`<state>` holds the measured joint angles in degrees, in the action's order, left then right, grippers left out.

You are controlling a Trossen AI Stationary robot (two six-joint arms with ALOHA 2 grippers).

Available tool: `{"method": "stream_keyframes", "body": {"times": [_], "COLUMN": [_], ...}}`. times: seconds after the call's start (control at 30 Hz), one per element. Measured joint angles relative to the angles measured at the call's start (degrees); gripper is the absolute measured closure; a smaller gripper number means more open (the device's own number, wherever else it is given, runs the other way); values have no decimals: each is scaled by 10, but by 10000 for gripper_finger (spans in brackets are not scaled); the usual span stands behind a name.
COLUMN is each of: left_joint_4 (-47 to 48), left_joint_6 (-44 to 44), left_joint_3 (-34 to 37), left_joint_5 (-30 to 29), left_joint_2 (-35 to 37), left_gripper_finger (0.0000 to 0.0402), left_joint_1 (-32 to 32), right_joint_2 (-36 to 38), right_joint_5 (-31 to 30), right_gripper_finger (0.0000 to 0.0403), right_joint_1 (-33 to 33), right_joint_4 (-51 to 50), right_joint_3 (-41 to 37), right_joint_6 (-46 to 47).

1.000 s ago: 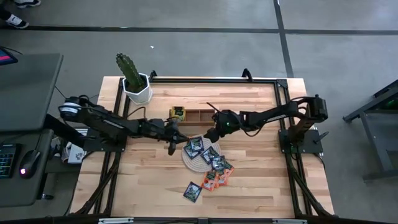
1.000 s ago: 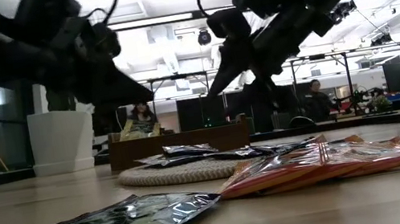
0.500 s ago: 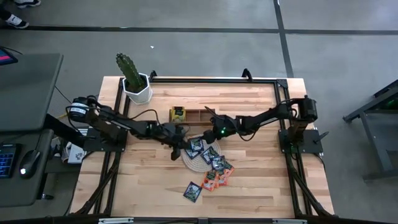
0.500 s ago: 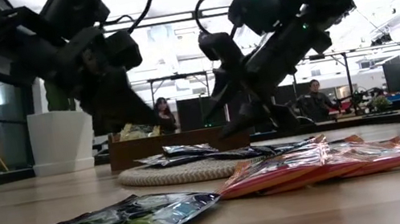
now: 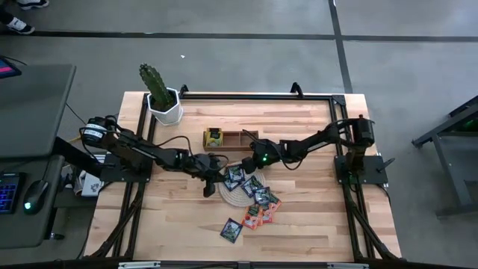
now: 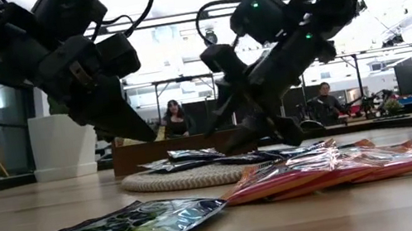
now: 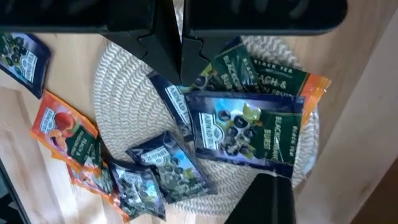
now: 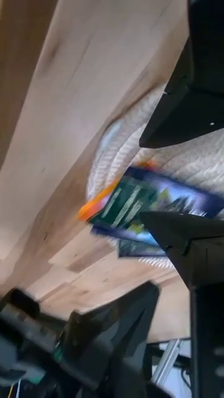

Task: Pick & Place Tea
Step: Put the purple tea bag into the middle section of the wooden organizer

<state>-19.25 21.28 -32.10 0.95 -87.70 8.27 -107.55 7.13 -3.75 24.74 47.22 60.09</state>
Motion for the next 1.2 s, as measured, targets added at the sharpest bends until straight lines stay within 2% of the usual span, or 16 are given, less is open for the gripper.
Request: {"method": "stream_keyframes", "body": {"times": [0.23,0.53,0.77,1.03,1.2], "left_joint_4": [16,36,45,49,49], "left_joint_6": [7,15,15,15,15], "left_joint_3": [1,1,1,1,0], "left_joint_5": [-3,-15,-20,-22,-22], "left_joint_2": [-7,-7,-7,-7,-7], "left_gripper_finger": [401,401,401,401,401], "left_joint_1": [0,0,0,0,0], "right_joint_2": [-39,-41,-41,-41,-42], "right_joint_5": [7,-2,-4,-1,-2], "right_gripper_finger": [231,238,291,393,400], "right_joint_1": [0,0,0,0,0], "right_joint_4": [-2,-7,-11,-11,-10], "right_joint_3": [35,36,36,36,36], "right_joint_6": [1,2,-2,-21,-19]}}
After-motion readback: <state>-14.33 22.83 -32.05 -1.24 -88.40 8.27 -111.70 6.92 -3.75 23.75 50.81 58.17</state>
